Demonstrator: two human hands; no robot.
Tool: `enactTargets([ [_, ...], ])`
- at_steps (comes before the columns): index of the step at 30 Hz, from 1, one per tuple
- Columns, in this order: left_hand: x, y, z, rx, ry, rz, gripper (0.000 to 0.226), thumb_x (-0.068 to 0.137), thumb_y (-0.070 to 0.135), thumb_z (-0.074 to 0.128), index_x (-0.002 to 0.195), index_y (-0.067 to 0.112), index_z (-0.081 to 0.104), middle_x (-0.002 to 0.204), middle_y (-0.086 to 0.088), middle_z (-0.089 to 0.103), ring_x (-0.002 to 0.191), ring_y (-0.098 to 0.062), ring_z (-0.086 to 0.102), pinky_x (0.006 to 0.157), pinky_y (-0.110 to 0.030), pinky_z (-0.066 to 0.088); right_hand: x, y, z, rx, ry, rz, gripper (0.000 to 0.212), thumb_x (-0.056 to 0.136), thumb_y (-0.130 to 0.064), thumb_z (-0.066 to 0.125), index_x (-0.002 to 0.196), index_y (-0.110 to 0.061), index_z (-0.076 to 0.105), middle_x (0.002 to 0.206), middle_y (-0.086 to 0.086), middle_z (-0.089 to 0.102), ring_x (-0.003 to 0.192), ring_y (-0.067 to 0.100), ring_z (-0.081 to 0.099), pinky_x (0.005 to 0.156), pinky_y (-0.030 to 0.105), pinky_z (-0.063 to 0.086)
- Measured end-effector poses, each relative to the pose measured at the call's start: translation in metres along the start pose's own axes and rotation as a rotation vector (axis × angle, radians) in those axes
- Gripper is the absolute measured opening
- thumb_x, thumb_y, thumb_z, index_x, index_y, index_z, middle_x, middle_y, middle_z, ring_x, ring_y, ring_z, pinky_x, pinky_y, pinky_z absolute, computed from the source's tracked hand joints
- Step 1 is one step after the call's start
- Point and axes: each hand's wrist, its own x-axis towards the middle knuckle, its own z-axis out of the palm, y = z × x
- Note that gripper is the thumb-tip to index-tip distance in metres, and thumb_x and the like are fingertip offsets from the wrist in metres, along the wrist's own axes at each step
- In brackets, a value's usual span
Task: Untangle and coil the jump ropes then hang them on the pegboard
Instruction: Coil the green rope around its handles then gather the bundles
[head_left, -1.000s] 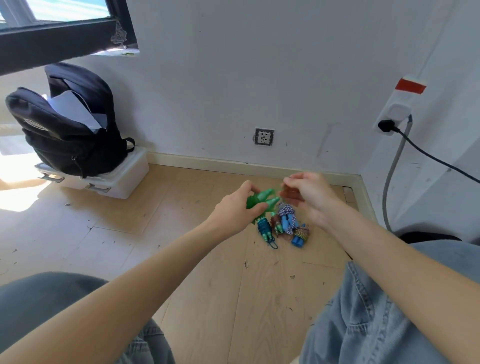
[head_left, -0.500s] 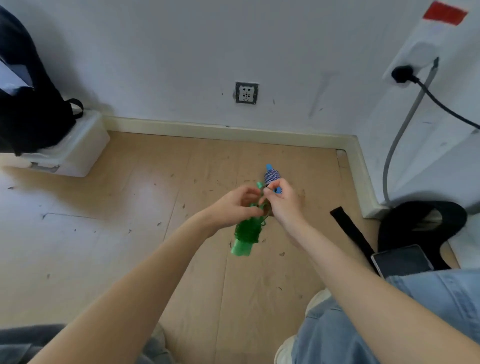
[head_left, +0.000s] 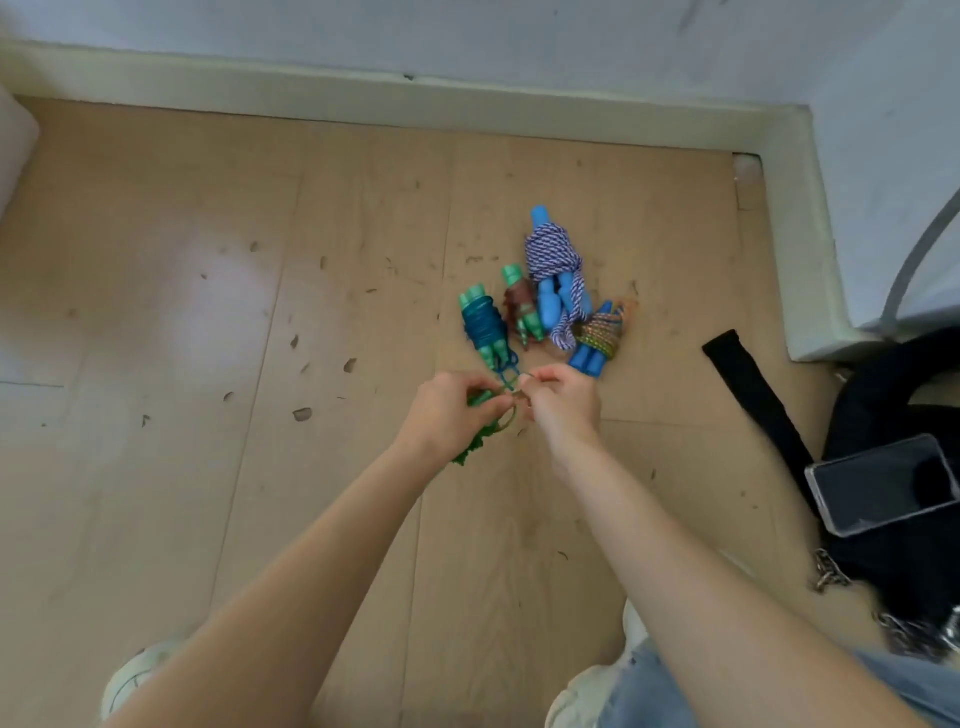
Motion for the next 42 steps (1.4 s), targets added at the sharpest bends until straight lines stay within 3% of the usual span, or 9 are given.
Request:
enactTargets([
  [4, 0.021, -0.022, -0.004, -0.118, 0.095, -0.106, 0.011, 0.088, 0.026, 0.06, 0.083, 0.016, 0.061, 0.086, -0.003, 0.061, 0.082, -0.019, 0.056, 0.069, -0.029, 0.044, 0.023, 0.012, -0.011, -0.212, -0.18, -0.225, 0.009, 0.088, -0.012, 0.059, 0.093, -0.011, 0.066, 0.099, 0.004, 0.064, 0.09, 0.015, 0.055, 0.084, 0.027, 0.043],
  [7, 0.03, -0.033, -0.002, -0.012, 0.099, -0.134, 0.015, 0.09, 0.029, 0.056, 0.085, 0.015, 0.059, 0.085, -0.004, 0.061, 0.075, -0.019, 0.056, 0.064, -0.03, 0.046, 0.042, 0.024, -0.014, -0.769, -0.08, -0.512, 0.043, 0.091, -0.002, 0.049, 0.134, -0.006, 0.045, 0.14, 0.007, 0.042, 0.121, 0.024, 0.042, 0.1, 0.03, 0.033],
  [11, 0.037, -0.035, 0.004, 0.035, 0.132, -0.154, 0.016, 0.09, 0.03, 0.057, 0.083, 0.015, 0.054, 0.081, 0.001, 0.055, 0.073, -0.017, 0.051, 0.061, -0.029, 0.041, 0.064, 0.024, -0.006, -1.064, -0.024, -0.559, 0.043, 0.09, 0.008, 0.039, 0.131, -0.001, 0.041, 0.137, 0.014, 0.039, 0.12, 0.031, 0.039, 0.091, 0.039, 0.039],
  [16, 0.04, -0.037, 0.002, -0.068, 0.147, -0.228, 0.021, 0.087, 0.03, 0.06, 0.072, 0.019, 0.051, 0.073, 0.006, 0.051, 0.068, -0.012, 0.049, 0.058, -0.026, 0.042, 0.073, 0.019, -0.012, -0.988, 0.014, -0.579, 0.017, 0.088, -0.006, 0.049, 0.1, 0.001, 0.058, 0.123, 0.012, 0.044, 0.109, 0.028, 0.044, 0.078, 0.038, 0.041],
  [20, 0.046, -0.029, 0.006, -0.074, 0.157, -0.269, 0.017, 0.087, 0.029, 0.061, 0.076, 0.016, 0.056, 0.07, 0.004, 0.051, 0.064, -0.011, 0.049, 0.051, -0.021, 0.038, 0.056, 0.018, -0.01, -0.564, 0.041, -0.605, 0.008, 0.08, -0.012, 0.06, 0.079, -0.003, 0.059, 0.108, 0.007, 0.044, 0.091, 0.019, 0.051, 0.074, 0.035, 0.043],
  [26, 0.046, -0.024, 0.009, -0.086, 0.138, -0.223, 0.007, 0.084, 0.019, 0.064, 0.082, 0.015, 0.059, 0.068, 0.01, 0.049, 0.061, -0.003, 0.046, 0.044, -0.009, 0.036, 0.054, 0.037, -0.007, -0.796, -0.288, -0.645, 0.026, 0.085, -0.025, 0.065, 0.099, -0.006, 0.053, 0.115, 0.004, 0.039, 0.094, 0.018, 0.05, 0.08, 0.031, 0.044],
  [30, 0.046, -0.022, 0.013, -0.11, 0.103, -0.192, 0.008, 0.083, 0.008, 0.06, 0.084, 0.012, 0.054, 0.076, 0.005, 0.05, 0.075, -0.016, 0.051, 0.062, -0.024, 0.042, 0.055, 0.043, 0.0, -0.849, -0.201, -0.687, 0.021, 0.083, -0.018, 0.066, 0.096, -0.009, 0.052, 0.113, 0.005, 0.039, 0.088, 0.019, 0.048, 0.065, 0.027, 0.038],
  [37, 0.045, -0.017, 0.004, -0.111, 0.181, -0.096, 0.016, 0.081, 0.006, 0.061, 0.078, 0.02, 0.055, 0.073, 0.014, 0.051, 0.063, -0.001, 0.047, 0.053, -0.011, 0.039, 0.041, 0.029, -0.001, -0.701, -0.082, -0.74, 0.008, 0.08, -0.013, 0.063, 0.082, -0.006, 0.059, 0.102, 0.008, 0.049, 0.084, 0.021, 0.052, 0.061, 0.031, 0.04],
  [42, 0.032, -0.003, -0.004, -0.305, 0.179, 0.016, 0.005, 0.084, 0.01, 0.062, 0.086, 0.015, 0.062, 0.075, 0.006, 0.058, 0.071, -0.012, 0.053, 0.068, -0.026, 0.046, 0.02, -0.011, -0.009, -0.595, -0.103, -0.925, 0.007, 0.078, -0.008, 0.061, 0.084, -0.003, 0.062, 0.083, 0.009, 0.058, 0.082, 0.023, 0.054, 0.065, 0.029, 0.039],
])
